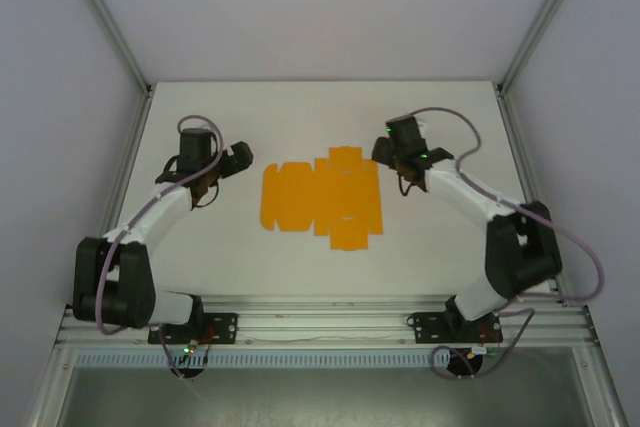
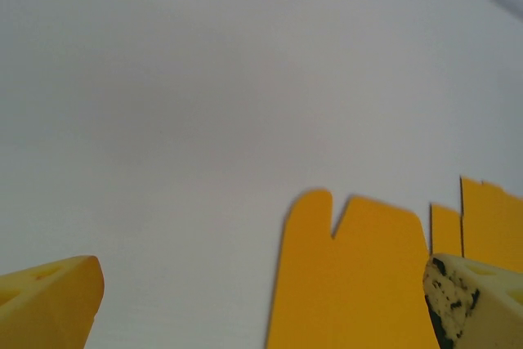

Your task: Assemble paper box

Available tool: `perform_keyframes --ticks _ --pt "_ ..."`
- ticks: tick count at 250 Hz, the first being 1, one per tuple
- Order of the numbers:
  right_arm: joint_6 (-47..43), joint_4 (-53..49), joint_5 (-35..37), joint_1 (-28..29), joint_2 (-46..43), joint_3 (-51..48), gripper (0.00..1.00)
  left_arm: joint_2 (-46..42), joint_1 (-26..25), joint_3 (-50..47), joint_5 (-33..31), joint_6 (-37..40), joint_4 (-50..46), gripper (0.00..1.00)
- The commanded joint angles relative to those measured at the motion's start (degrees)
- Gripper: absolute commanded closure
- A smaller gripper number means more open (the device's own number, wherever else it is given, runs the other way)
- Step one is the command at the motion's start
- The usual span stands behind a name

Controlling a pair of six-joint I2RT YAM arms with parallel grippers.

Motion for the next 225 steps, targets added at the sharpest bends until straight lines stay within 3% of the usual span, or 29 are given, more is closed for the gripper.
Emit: perform_keyframes --ticks 1,27,52,86,128,225 --pt "2.6 -9.7 -4.6 1.3 5.9 3.1 0.41 4.0 -1.4 2.7 8.2 -2.9 -5.3 0.00" --pt "2.9 -9.1 -6.0 2.5 10.1 4.3 0.53 9.8 -1.8 6.7 8.6 -3.4 -10.1 0.00" --pt "2.9 -8.7 -7.0 2.9 12.6 5.1 0.55 14.2 -2.2 8.9 11.4 -3.3 -12.0 0.00" --pt "3.8 -11.4 -2.6 2.9 15.7 6.0 0.59 18.9 -2.8 9.6 18.4 -4.0 -10.2 0.00" --pt "5.9 -12.0 -1.6 2.9 18.8 4.0 0.67 22.0 -4.3 10.8 21.7 -2.4 -11.9 0.00" --pt "6.3 -7.2 -5.8 2.8 19.3 -0.9 0.72 25.6 -7.9 10.1 30.1 0.0 -9.8 0.01"
